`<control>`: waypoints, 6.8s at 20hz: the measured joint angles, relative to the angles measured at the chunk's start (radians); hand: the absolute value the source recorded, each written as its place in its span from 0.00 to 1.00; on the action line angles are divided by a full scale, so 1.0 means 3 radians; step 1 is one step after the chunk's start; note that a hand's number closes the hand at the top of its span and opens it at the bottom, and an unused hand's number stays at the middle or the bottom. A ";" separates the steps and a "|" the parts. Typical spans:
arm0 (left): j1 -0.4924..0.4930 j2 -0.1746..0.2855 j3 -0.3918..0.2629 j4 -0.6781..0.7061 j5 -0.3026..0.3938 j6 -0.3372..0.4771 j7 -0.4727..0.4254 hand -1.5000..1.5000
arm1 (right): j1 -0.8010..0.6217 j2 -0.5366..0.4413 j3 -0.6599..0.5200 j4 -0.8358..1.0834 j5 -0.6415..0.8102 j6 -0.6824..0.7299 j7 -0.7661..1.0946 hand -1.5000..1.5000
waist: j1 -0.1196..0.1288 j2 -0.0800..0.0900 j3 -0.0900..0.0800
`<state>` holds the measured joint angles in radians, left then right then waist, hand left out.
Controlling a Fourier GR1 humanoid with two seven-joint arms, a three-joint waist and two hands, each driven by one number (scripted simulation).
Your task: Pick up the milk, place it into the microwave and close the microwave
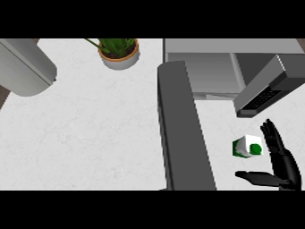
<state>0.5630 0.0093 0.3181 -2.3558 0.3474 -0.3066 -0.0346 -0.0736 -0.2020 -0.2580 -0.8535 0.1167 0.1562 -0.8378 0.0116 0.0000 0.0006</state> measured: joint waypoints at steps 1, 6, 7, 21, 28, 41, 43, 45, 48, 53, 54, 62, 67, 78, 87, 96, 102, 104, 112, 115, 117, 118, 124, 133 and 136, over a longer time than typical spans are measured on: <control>-0.0005 -0.0005 -0.0002 -0.0004 0.0000 -0.0001 0.0015 0.00 | -0.0054 -0.0028 -0.0018 0.0121 0.0009 -0.0009 -0.0067 0.00 | -0.0001 0.0000 0.0001; -0.0020 0.0011 0.0135 -0.0001 0.0043 -0.0095 0.0082 0.00 | -0.0329 -0.0080 -0.0042 0.0651 0.0102 -0.0128 -0.0321 0.00 | 0.0004 0.0002 0.0001; -0.0008 0.0005 0.0149 -0.0001 0.0048 -0.0124 0.0069 0.00 | -0.0393 -0.0084 -0.0054 0.0798 0.0124 -0.0165 -0.0391 0.00 | 0.0010 0.0003 0.0001; 0.0025 -0.0024 0.0101 0.0036 0.0058 -0.0155 -0.0057 0.00 | -0.0784 -0.0118 -0.0006 0.1347 0.0266 -0.0266 -0.0785 1.00 | 0.0013 0.0002 0.0000; 0.0034 -0.0012 0.0123 0.0008 0.0090 -0.0172 0.0030 0.00 | -0.0984 -0.0042 0.0042 0.1367 0.0248 -0.0246 -0.0760 1.00 | 0.0023 0.0006 0.0002; 0.0018 0.0027 0.0398 0.0089 0.0315 -0.0293 0.0039 0.00 | -0.1124 0.0195 0.0225 0.0891 0.0128 -0.0084 -0.0535 1.00 | -0.0019 -0.0011 -0.0003; 0.0028 0.0016 0.0420 0.0086 0.0330 -0.0309 0.0040 0.00 | -0.1116 0.0245 0.0274 0.0681 0.0117 -0.0105 -0.0411 1.00 | -0.0022 -0.0012 -0.0003; 0.0019 0.0006 0.0460 0.0082 0.0343 -0.0337 0.0054 0.00 | -0.1094 0.0294 0.0324 0.0413 0.0101 -0.0146 -0.0189 1.00 | -0.0031 -0.0014 -0.0004; -0.0051 0.0011 0.0468 0.0079 0.0361 -0.0288 0.0114 0.00 | -0.1090 0.0347 0.0364 0.0103 0.0072 -0.0223 0.0081 1.00 | -0.0033 -0.0012 -0.0004; -0.0011 -0.0009 0.0513 0.0089 0.0382 -0.0361 0.0098 0.00 | -0.1366 0.0434 0.0398 0.0017 0.0137 -0.0490 0.0409 1.00 | -0.0006 -0.0004 -0.0002; -0.0027 -0.0003 0.0529 0.0111 0.0390 -0.0368 0.0101 0.00 | -0.1478 0.0455 0.0408 0.0048 0.0178 -0.0578 0.0482 1.00 | 0.0000 -0.0003 -0.0002; -0.0042 0.0013 0.0657 0.0194 0.0478 -0.0475 0.0064 0.00 | -0.2222 0.0384 0.0415 0.0726 0.0556 -0.1132 0.0733 1.00 | 0.0054 0.0018 0.0000; -0.0167 0.0035 0.0622 0.0225 0.0446 -0.0466 0.0125 0.00 | -0.2680 0.0315 0.0326 0.1321 0.0703 -0.1467 0.0737 1.00 | 0.0111 0.0049 0.0003; -0.0321 0.0048 0.0563 0.0333 0.0377 -0.0528 0.0105 0.00 | -0.3125 0.0114 0.0121 0.1989 0.0804 -0.2159 0.0599 1.00 | 0.0257 0.0124 0.0006; -0.0462 0.0093 0.0502 0.0467 0.0317 -0.0584 0.0083 0.00 | -0.3265 -0.0100 0.0192 0.2226 0.1034 -0.2705 0.0514 1.00 | 0.0377 0.0195 0.0008; -0.0586 0.0144 0.0501 0.0566 0.0203 -0.0580 0.0058 0.00 | -0.3239 -0.0354 0.0289 0.2598 0.1251 -0.3338 0.1029 0.00 | 0.0444 0.0249 0.0007; -0.0679 0.0186 0.0480 0.0682 0.0086 -0.0596 0.0028 0.00 | -0.3288 -0.0294 0.0326 0.2544 0.1291 -0.3231 0.0871 0.00 | 0.0454 0.0248 0.0018; -0.0703 0.0197 0.0446 0.0697 0.0050 -0.0606 0.0043 0.00 | -0.3321 -0.0274 0.0331 0.2537 0.1294 -0.3140 0.0816 0.00 | 0.0444 0.0240 0.0019; -0.0793 0.0209 0.0263 0.0792 -0.0021 -0.0724 0.0041 0.00 | -0.3364 -0.0153 0.0206 0.2492 0.1154 -0.2703 0.0573 0.00 | 0.0408 0.0221 0.0020; -0.0809 0.0200 0.0160 0.0801 -0.0050 -0.0791 0.0040 0.00 | -0.3358 -0.0104 0.0117 0.2478 0.1056 -0.2495 0.0474 0.00 | 0.0384 0.0207 0.0020; -0.0801 0.0185 0.0082 0.0805 -0.0074 -0.0843 0.0037 0.00 | -0.3323 -0.0091 0.0038 0.2457 0.0969 -0.2325 0.0371 0.00 | 0.0353 0.0191 0.0019; -0.0802 0.0187 0.0060 0.0822 -0.0098 -0.0870 0.0021 0.00 | -0.3314 -0.0080 -0.0002 0.2449 0.0924 -0.2236 0.0328 0.00 | 0.0338 0.0183 0.0018; -0.0864 0.0142 -0.0096 0.0861 -0.0165 -0.0931 0.0002 0.00 | -0.3159 0.0018 -0.0229 0.2437 0.0672 -0.1789 0.0053 0.00 | 0.0259 0.0145 0.0015; -0.0980 0.0016 -0.0484 0.0850 -0.0328 -0.0861 0.0142 1.00 | -0.2901 0.0048 -0.0431 0.2471 0.0417 -0.0976 -0.0152 0.00 | 0.0129 0.0081 0.0009; -0.1040 -0.0008 -0.0678 0.0870 -0.0404 -0.0768 0.0219 1.00 | -0.2776 0.0079 -0.0466 0.2459 0.0352 -0.0705 -0.0226 0.00 | 0.0085 0.0061 0.0007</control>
<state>0.2509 0.0070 0.1147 -2.0947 0.2261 -0.5369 0.0311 -0.9063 -0.1783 -0.3976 -0.1157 0.2222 -0.0552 -0.9056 0.0370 0.0183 0.0028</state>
